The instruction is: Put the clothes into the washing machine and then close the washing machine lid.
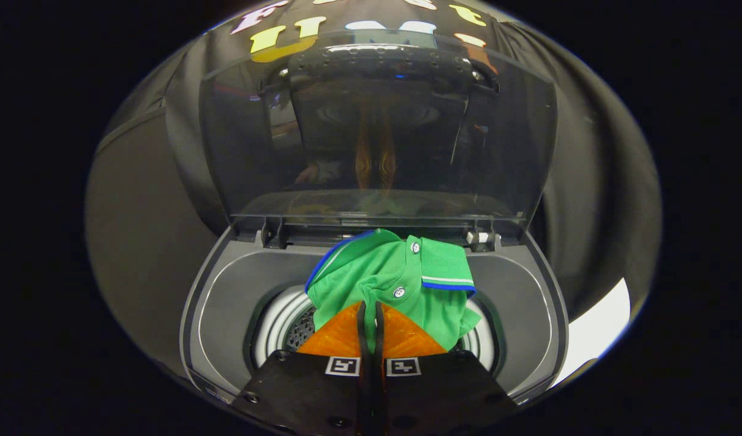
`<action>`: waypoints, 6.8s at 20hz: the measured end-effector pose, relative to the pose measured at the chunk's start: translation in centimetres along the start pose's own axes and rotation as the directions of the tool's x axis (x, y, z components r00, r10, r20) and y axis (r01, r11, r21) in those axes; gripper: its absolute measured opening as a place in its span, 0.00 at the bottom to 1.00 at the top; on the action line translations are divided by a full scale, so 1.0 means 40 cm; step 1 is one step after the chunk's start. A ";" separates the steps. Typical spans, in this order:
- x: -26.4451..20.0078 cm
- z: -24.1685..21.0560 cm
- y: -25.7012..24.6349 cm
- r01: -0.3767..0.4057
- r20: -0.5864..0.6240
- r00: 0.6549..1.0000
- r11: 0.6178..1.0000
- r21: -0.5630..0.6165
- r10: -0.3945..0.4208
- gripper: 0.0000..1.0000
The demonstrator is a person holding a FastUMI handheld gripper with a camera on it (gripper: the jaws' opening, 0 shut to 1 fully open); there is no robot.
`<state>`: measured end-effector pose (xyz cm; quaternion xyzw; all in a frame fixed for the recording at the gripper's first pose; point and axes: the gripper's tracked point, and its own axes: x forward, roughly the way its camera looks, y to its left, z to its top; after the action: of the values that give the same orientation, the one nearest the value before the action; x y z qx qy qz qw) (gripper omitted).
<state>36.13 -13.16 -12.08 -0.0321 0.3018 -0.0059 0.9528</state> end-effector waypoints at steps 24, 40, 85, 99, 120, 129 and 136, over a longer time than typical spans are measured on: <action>-0.011 0.006 -0.025 -0.031 -0.042 0.998 0.994 0.102 0.035 0.98; -0.334 0.520 -0.006 -0.053 0.275 0.961 0.998 0.028 0.043 0.98; -0.273 0.526 0.020 -0.034 0.617 0.785 0.999 -0.030 0.046 0.99; -0.354 0.343 0.024 -0.037 0.665 0.745 0.999 -0.038 0.052 0.98; -0.738 -0.254 0.054 -0.055 0.636 0.771 0.998 0.020 0.030 0.98; -0.874 -0.448 0.115 -0.085 0.630 0.774 0.996 0.004 0.063 0.97; -0.935 -0.516 0.118 -0.114 0.641 0.763 0.993 -0.004 0.090 0.97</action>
<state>-6.35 -8.48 -7.71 0.0009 -0.0392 0.0520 0.9979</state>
